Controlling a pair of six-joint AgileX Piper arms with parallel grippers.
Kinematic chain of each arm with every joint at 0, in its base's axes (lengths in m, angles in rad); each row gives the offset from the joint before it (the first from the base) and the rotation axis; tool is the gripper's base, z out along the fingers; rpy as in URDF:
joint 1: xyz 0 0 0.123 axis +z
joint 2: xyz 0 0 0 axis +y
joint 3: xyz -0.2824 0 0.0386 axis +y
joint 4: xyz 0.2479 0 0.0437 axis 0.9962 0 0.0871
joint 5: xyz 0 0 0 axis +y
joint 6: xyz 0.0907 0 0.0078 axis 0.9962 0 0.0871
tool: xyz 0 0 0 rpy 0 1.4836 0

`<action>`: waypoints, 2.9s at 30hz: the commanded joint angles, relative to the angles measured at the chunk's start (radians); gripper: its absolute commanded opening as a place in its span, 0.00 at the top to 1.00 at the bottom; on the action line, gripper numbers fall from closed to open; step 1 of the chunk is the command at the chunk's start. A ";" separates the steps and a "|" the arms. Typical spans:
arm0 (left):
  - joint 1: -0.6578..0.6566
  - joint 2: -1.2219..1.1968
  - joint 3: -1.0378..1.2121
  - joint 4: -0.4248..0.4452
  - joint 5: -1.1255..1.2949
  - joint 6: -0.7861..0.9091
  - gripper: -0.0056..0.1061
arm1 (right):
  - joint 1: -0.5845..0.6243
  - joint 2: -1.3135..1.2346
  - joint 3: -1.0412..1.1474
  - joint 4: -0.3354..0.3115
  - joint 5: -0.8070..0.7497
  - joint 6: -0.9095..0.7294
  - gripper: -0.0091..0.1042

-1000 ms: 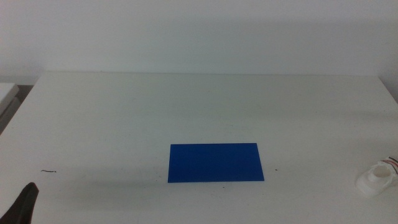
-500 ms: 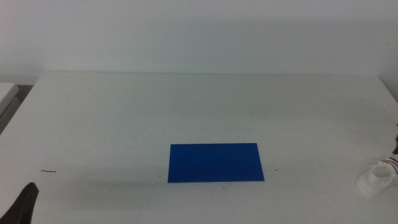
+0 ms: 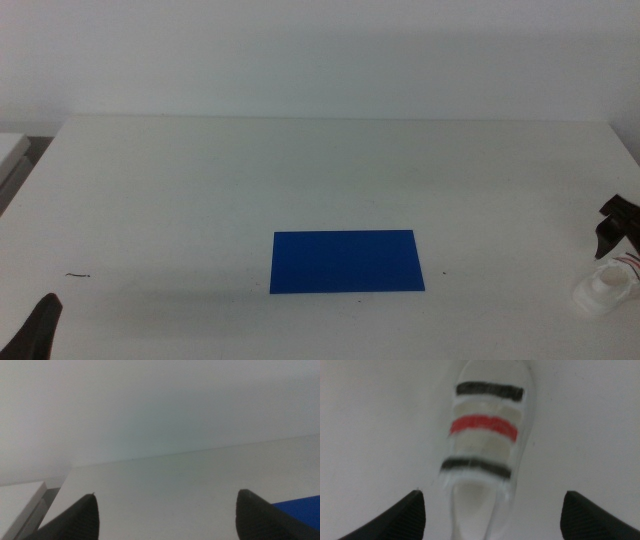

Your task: Use one arm to grab the shoe from the table and place it on the mat.

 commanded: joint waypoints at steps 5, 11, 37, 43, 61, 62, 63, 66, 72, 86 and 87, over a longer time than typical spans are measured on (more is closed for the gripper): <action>-0.007 0.005 0.000 -0.004 -0.012 -0.001 0.11 | -0.026 0.104 -0.007 -0.043 -0.097 0.022 0.11; -0.007 0.005 0.000 -0.004 -0.012 -0.001 0.11 | -0.026 0.139 -0.007 -0.057 -0.116 0.022 0.35; -0.007 0.005 0.000 -0.004 -0.012 -0.001 0.11 | 0.720 0.420 -0.678 -0.139 0.248 0.281 0.81; -0.007 0.005 0.000 -0.004 -0.012 -0.001 0.11 | 0.772 0.497 -0.797 -0.115 0.318 -0.574 0.81; -0.007 0.005 0.000 -0.004 -0.012 -0.001 0.11 | 0.774 0.530 -0.801 0.003 0.317 -1.727 0.93; -0.007 0.005 0.000 -0.004 -0.012 -0.001 0.11 | 0.774 0.531 -0.801 0.003 0.320 -1.731 0.94; -0.007 0.005 0.000 -0.004 -0.012 -0.001 0.11 | 0.774 0.533 -0.801 0.003 0.320 -1.724 0.94; -0.007 0.005 0.000 -0.004 -0.012 -0.001 0.11 | 0.774 0.542 -0.801 0.005 0.318 -1.677 0.94; -0.007 0.005 0.000 -0.004 -0.012 -0.001 0.11 | 0.772 0.572 -0.795 0.016 0.310 -1.672 0.94; -0.007 0.005 0.000 -0.004 -0.012 -0.001 0.11 | 0.772 0.581 -0.793 -0.011 0.298 -1.615 0.28; -0.007 0.005 0.000 -0.004 -0.012 -0.001 0.11 | 0.772 0.568 -0.793 -0.011 0.298 -1.583 0.25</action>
